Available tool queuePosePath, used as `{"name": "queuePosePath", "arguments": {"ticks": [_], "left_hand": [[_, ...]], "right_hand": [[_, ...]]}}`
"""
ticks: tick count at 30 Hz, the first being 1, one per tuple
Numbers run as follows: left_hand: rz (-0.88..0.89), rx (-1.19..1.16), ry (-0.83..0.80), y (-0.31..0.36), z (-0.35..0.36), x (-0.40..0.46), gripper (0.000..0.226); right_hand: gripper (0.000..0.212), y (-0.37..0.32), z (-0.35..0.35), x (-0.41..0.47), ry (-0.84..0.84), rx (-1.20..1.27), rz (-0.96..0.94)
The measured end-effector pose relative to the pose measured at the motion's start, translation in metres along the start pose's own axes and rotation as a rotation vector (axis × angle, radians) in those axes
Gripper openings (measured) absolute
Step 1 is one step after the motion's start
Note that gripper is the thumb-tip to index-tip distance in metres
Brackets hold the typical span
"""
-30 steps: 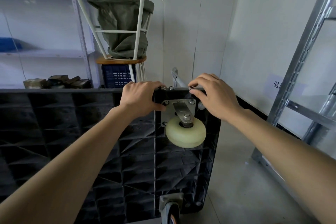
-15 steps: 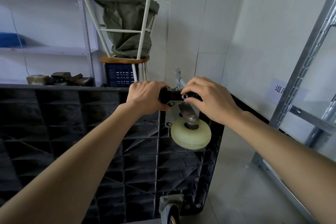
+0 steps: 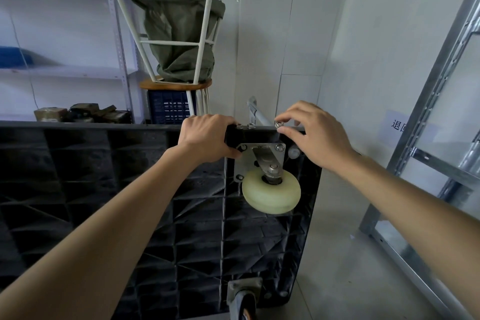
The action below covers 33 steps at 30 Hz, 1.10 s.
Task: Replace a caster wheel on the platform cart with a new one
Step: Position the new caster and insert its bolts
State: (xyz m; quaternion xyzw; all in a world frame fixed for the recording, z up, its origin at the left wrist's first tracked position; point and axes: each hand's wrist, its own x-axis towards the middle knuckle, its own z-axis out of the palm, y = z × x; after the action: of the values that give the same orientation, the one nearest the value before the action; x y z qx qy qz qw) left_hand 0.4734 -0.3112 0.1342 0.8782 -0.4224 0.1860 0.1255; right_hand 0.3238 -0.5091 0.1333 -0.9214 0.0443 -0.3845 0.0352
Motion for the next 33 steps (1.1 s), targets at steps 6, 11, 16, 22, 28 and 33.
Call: {"name": "queuePosePath", "arguments": {"ticks": [6, 11, 16, 22, 28, 33], "left_hand": [[0.007, -0.002, 0.008, -0.002, 0.001, -0.001, 0.067], [0.004, 0.002, 0.003, -0.001, 0.001, 0.000, 0.067], [0.008, 0.017, 0.002, -0.002, 0.001, -0.002, 0.070], [0.007, 0.016, 0.008, 0.001, 0.003, -0.004, 0.062], [0.020, 0.006, 0.095, 0.003, 0.006, -0.012, 0.064], [0.009, 0.014, 0.103, 0.006, 0.006, -0.016, 0.068]], "right_hand": [[0.020, 0.009, -0.001, 0.007, -0.149, 0.029, 0.089], [0.027, 0.011, -0.004, 0.009, -0.178, 0.044, 0.087], [0.040, 0.009, -0.001, 0.004, -0.151, 0.079, 0.073], [0.045, 0.008, -0.002, -0.013, -0.131, 0.041, 0.060], [0.052, 0.009, -0.010, -0.032, -0.120, -0.129, 0.043], [0.052, 0.020, -0.015, -0.066, -0.067, -0.203, 0.050]]}}
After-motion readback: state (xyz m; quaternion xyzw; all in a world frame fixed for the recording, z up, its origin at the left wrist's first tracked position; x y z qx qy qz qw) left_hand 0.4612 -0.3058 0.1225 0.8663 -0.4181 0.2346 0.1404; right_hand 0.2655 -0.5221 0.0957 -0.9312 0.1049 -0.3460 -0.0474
